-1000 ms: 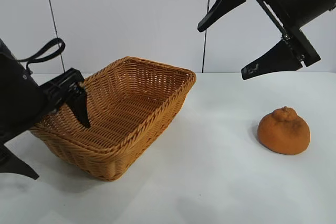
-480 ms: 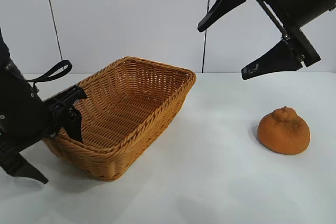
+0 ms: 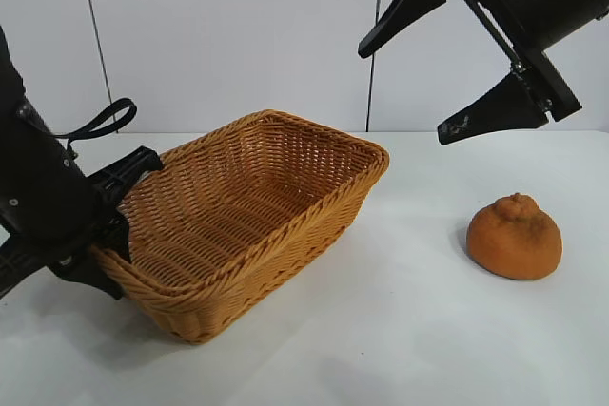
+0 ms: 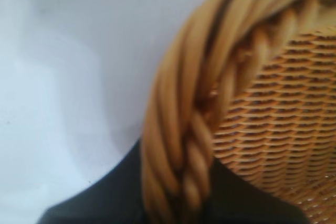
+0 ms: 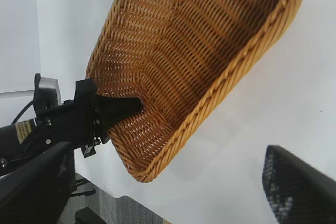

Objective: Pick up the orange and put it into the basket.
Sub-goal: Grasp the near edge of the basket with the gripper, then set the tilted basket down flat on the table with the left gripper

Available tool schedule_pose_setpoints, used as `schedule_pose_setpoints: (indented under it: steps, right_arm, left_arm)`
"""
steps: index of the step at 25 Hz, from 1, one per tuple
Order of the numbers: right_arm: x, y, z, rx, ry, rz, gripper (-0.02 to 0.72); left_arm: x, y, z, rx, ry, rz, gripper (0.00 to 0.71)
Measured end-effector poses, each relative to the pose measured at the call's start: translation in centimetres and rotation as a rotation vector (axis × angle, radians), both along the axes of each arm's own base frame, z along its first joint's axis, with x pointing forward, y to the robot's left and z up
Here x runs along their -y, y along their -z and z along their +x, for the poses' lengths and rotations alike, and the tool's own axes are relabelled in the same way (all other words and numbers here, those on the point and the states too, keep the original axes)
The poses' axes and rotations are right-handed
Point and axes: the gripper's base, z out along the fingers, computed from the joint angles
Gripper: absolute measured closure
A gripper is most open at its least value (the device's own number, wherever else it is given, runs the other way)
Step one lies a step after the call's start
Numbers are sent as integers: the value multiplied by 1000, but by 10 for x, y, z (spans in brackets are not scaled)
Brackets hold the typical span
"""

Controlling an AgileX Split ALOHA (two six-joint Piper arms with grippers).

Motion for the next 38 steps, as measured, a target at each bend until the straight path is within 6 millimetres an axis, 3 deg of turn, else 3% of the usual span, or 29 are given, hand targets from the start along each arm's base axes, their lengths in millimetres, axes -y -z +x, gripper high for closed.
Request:
schedule_pose_setpoints:
  steps: [7, 16, 27, 38]
  right_arm:
    - [0, 0, 0, 0, 0, 0, 39]
    - [0, 0, 0, 0, 0, 0, 39]
    - [0, 0, 0, -2, -2, 0, 39]
    - [0, 0, 0, -2, -2, 0, 39]
  left_arm:
    - [5, -41, 35, 60, 48, -27, 625]
    - [-28, -61, 65, 50, 251, 44, 625]
    - [-9, -56, 95, 14, 794, 101, 625]
    - [-5, -16, 107, 9, 838, 111, 625]
